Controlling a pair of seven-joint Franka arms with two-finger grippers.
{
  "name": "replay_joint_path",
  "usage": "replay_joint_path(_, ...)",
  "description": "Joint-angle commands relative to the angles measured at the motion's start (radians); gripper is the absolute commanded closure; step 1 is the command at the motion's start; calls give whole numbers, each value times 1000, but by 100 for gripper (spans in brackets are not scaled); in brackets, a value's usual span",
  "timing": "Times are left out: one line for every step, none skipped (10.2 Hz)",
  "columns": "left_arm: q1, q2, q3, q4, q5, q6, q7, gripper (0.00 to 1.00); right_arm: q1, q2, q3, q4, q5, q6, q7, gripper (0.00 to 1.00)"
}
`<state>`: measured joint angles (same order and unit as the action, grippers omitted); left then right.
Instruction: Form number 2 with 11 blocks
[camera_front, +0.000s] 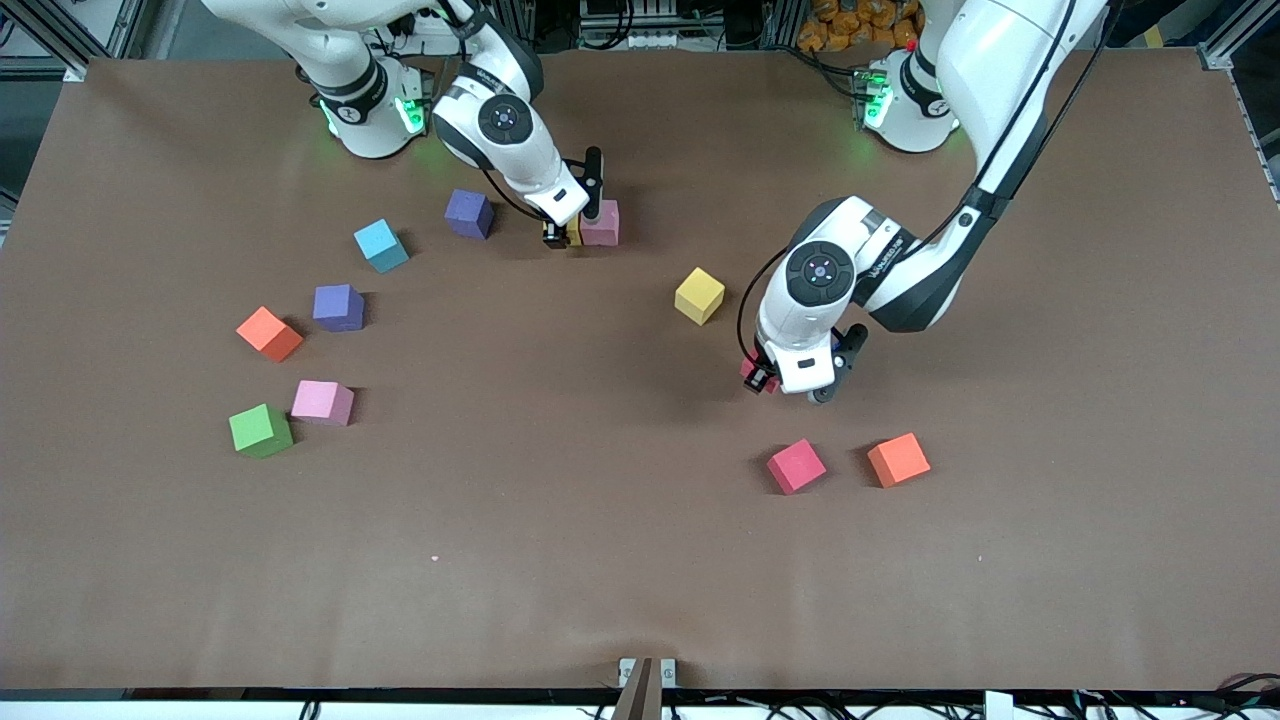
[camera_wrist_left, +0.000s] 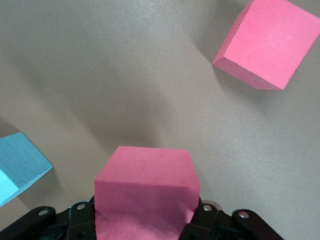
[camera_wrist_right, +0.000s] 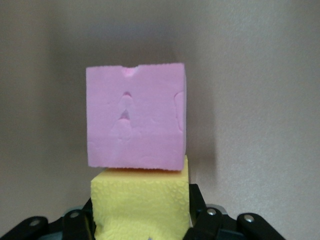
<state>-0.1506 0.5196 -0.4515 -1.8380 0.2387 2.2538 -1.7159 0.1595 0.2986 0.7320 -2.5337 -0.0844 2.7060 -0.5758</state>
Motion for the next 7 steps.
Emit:
replay_joint_path(11,-46,-10,-12,-45,-23,-13,96,-11,-68,9,0,-17,-69,27,0)
replay_joint_path(11,-53,-10,-14,-68,-49,-14,96,-11,-72,18,0,-15,-69,28,0)
replay_joint_path(8,-64,-12,-14,-93,-72,-30,96,-11,-79,23,0,-14,-71,28,0)
replay_joint_path(8,-66,-28,-17,-107,-80,-78,96,-14,-97,24,0,-14,-72,25,0)
replay_joint_path(5,-64,-54,-18,-108,-80,-167,96,-32,-125,41,1,-11,-101,24,0)
replay_joint_path(2,-64,-74,-20,-108,-80,-248,96,-75,-147,85,4,-5,-148,22,0)
replay_joint_path(-1,-64,-96,-21,-108,-80,-340,96,-104,-165,134,10,8,-172,22,0)
